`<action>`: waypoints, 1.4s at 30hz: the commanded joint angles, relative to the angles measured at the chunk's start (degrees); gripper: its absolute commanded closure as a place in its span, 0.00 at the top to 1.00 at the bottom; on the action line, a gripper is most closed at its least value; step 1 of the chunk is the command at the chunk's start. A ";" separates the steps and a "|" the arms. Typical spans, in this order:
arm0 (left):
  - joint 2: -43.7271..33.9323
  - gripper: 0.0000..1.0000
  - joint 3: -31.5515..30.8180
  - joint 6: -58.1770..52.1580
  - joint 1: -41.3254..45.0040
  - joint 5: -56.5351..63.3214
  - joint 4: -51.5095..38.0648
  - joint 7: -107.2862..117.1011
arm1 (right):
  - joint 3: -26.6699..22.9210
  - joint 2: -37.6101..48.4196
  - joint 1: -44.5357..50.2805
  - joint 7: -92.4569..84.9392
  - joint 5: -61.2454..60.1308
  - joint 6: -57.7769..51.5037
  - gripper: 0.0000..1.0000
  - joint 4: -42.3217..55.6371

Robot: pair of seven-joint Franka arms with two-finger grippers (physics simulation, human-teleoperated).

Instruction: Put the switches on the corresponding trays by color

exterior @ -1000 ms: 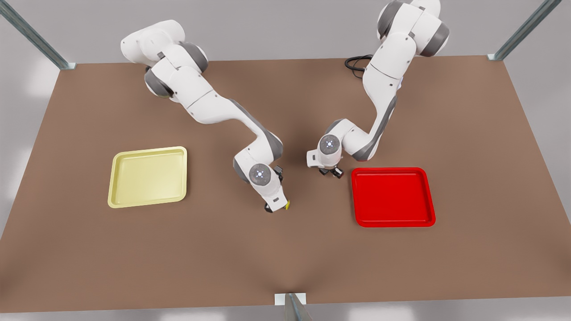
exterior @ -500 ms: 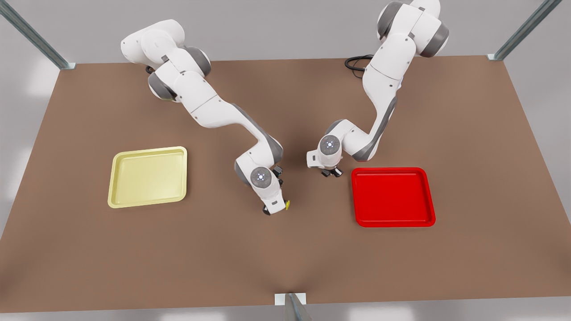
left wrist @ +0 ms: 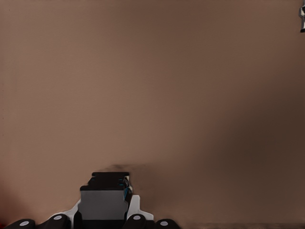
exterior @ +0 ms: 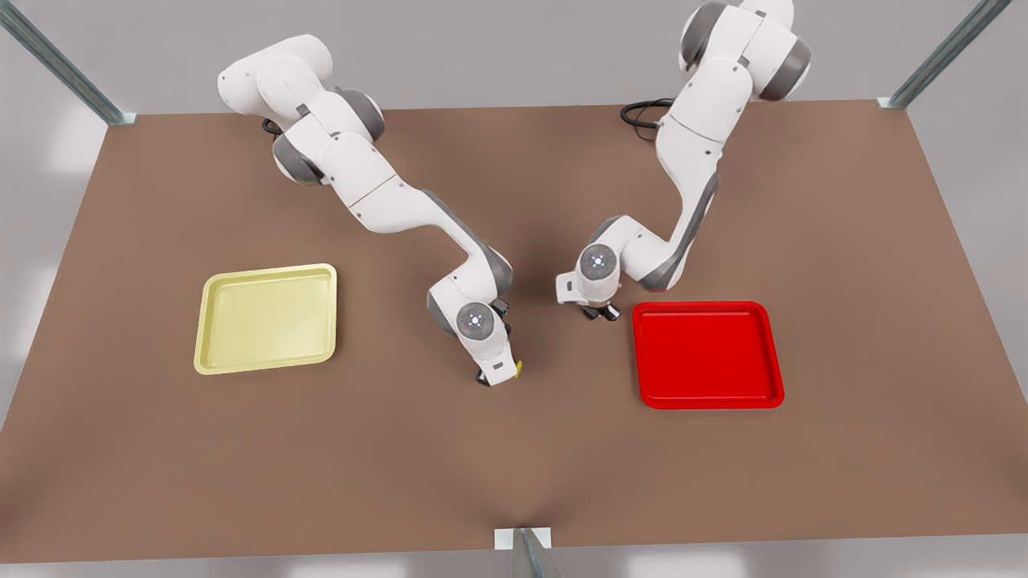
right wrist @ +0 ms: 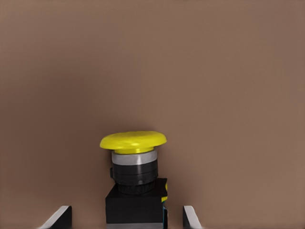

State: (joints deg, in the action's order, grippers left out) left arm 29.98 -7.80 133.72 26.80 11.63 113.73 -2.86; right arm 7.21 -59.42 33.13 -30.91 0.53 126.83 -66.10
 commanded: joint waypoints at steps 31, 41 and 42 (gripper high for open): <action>-15.64 1.00 20.98 -41.35 -7.73 -13.56 -37.27 2.32 | -0.97 0.00 0.00 6.04 3.16 0.44 0.72 0.35; -22.15 1.00 4.63 -41.43 -23.46 -9.60 -35.07 4.70 | -0.70 -0.08 0.09 4.99 2.99 2.46 0.54 0.09; -22.07 1.00 4.63 -41.43 -23.29 -9.60 -34.98 5.85 | -0.70 -0.08 0.09 4.90 2.99 2.55 0.51 0.09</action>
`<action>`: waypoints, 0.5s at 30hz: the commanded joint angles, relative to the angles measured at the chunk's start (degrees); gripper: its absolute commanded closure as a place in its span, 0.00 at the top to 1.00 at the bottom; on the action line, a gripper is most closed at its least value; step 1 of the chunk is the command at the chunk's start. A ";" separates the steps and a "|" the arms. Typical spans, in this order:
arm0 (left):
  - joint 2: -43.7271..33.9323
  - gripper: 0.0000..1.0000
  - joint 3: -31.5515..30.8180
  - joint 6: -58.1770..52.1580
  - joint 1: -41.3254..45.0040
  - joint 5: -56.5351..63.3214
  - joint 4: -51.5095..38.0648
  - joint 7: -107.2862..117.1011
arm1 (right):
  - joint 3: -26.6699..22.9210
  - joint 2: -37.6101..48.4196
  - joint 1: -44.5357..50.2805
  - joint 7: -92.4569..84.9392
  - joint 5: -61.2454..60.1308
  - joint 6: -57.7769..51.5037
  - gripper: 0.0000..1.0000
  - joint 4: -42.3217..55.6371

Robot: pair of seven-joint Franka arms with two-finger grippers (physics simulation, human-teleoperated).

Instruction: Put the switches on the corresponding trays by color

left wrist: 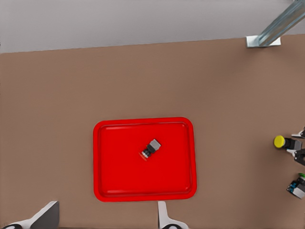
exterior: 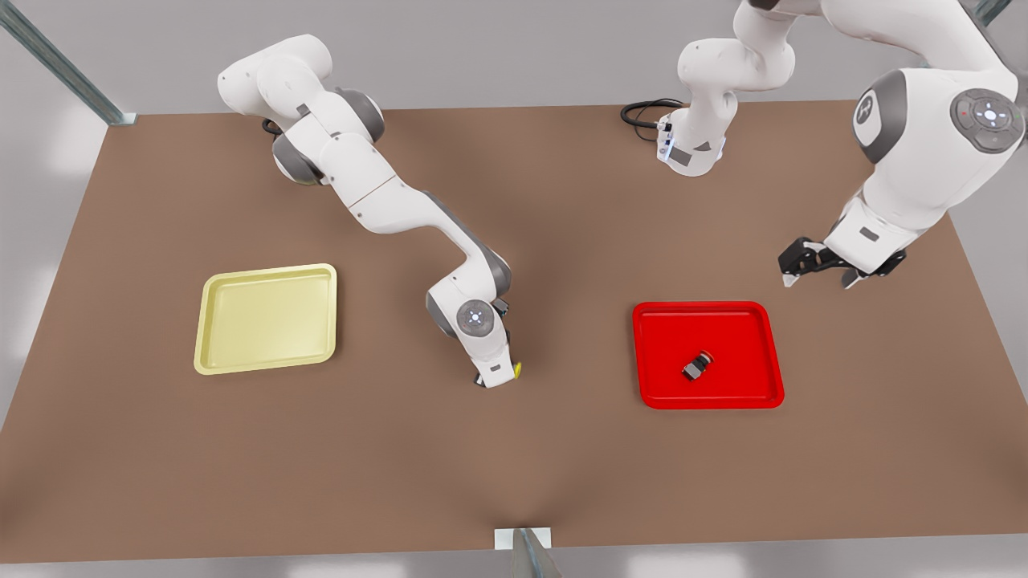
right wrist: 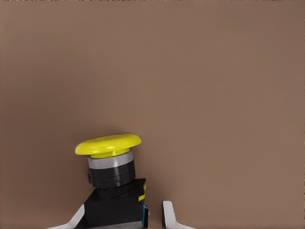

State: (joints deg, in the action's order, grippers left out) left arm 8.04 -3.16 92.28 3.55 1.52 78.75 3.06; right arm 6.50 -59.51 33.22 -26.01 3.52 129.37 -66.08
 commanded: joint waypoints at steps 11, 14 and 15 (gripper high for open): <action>0.66 1.00 0.08 -0.62 0.23 0.42 0.09 0.36 | 0.00 0.09 -0.09 -0.18 0.00 -0.09 0.51 -0.02; 0.57 1.00 0.08 -1.23 0.23 0.42 0.00 0.45 | -0.18 1.41 -0.09 -0.53 0.00 -0.09 0.51 -0.54; 0.48 1.00 0.08 -1.41 0.23 0.42 0.00 0.45 | -0.18 2.55 -0.26 -0.88 0.00 -0.09 0.51 -1.95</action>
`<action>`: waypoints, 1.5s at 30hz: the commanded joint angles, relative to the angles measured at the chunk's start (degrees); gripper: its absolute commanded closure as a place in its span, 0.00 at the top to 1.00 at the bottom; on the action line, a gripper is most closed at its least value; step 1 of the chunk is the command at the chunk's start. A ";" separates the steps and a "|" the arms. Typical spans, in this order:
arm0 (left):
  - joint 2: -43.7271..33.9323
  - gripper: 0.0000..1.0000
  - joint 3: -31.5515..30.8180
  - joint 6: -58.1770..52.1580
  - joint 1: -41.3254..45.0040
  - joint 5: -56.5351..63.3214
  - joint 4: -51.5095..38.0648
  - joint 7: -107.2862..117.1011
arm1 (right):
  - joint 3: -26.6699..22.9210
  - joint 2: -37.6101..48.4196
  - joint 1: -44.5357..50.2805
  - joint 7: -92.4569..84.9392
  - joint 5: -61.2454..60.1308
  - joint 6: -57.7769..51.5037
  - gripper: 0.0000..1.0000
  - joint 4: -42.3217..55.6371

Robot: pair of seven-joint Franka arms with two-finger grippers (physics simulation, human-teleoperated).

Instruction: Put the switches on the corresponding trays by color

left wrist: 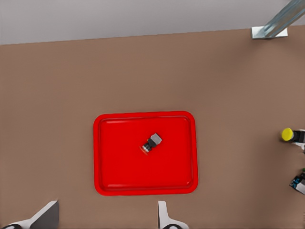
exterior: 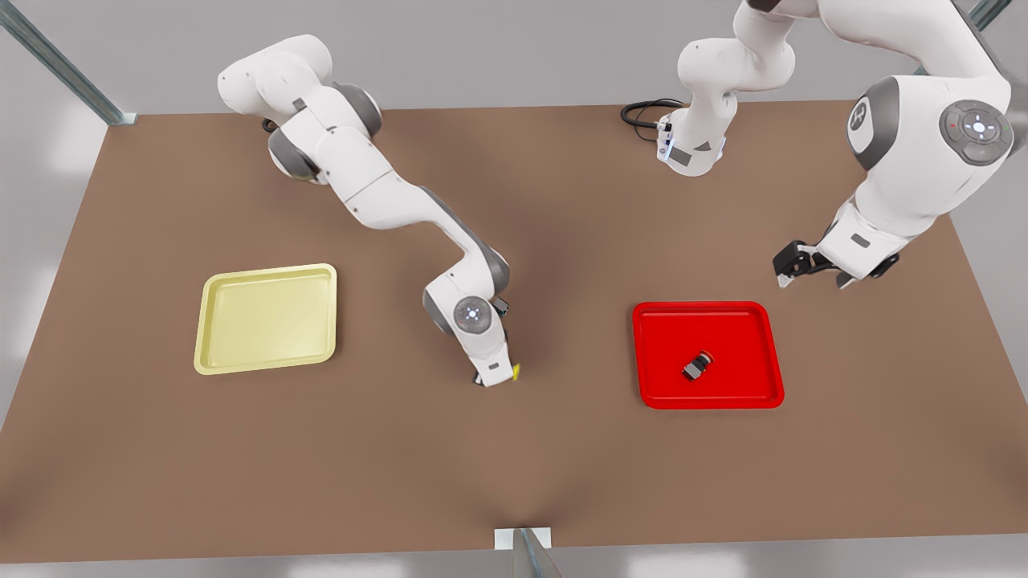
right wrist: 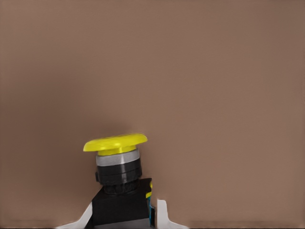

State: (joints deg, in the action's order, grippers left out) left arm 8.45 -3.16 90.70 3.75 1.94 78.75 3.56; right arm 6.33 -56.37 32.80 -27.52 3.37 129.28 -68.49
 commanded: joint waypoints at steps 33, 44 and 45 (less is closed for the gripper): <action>1.57 1.00 -0.45 -1.06 2.13 -0.54 0.26 1.62 | -11.78 41.87 -17.33 -37.08 -0.12 -1.14 0.52 -54.11; 1.92 1.00 -0.45 -1.06 2.49 -0.54 0.17 1.62 | -18.98 41.78 -19.53 -48.68 -0.12 7.56 1.00 -63.96; 1.92 1.00 -0.45 -0.97 2.49 -0.54 0.17 1.62 | -18.98 41.78 -19.53 -48.68 -0.12 7.56 1.00 -63.96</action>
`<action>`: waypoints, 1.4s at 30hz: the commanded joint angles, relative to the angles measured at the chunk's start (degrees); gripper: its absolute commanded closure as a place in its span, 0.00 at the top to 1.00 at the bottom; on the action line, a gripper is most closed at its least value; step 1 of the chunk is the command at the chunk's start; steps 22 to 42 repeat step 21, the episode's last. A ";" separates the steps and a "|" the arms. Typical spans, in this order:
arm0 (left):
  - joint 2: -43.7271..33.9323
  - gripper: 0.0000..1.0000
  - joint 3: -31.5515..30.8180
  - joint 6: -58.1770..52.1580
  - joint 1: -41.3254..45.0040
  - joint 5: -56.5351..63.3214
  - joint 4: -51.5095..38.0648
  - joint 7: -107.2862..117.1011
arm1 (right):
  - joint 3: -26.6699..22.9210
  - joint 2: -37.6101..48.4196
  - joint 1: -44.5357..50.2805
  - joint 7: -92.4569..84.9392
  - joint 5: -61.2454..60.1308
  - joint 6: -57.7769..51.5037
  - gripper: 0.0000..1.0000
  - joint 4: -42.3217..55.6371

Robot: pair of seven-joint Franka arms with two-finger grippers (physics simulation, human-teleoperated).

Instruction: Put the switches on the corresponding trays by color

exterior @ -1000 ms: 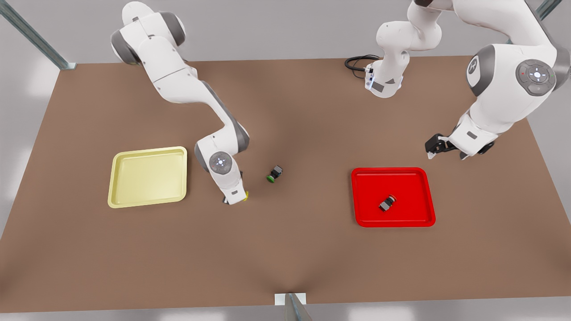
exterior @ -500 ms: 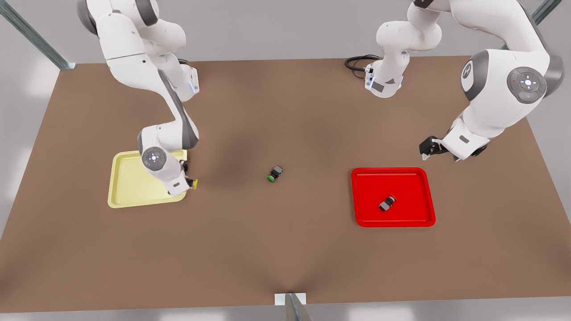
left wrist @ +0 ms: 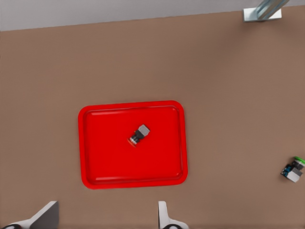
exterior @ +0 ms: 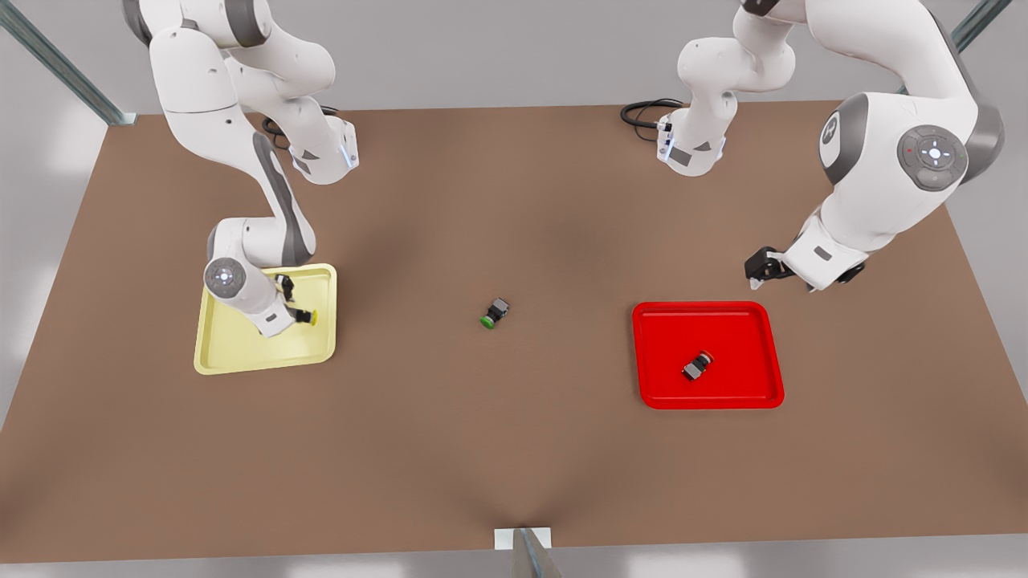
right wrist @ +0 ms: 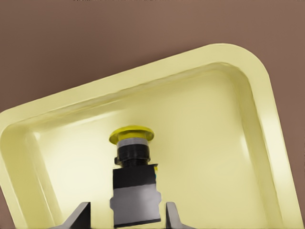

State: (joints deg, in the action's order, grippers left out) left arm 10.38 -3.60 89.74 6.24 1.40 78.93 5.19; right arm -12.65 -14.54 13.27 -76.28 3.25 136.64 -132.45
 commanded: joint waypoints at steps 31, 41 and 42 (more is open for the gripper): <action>0.00 1.00 0.09 0.00 0.00 0.18 -0.18 0.00 | 7.82 6.54 -6.07 71.01 0.35 -48.40 1.00 50.45; 0.00 1.00 0.09 0.00 0.00 0.18 -0.18 0.00 | 7.82 6.54 -6.07 71.01 0.35 -48.40 1.00 50.45; 0.00 1.00 0.09 0.00 0.00 0.18 -0.18 0.00 | 7.82 6.54 -6.07 71.01 0.35 -48.40 1.00 50.45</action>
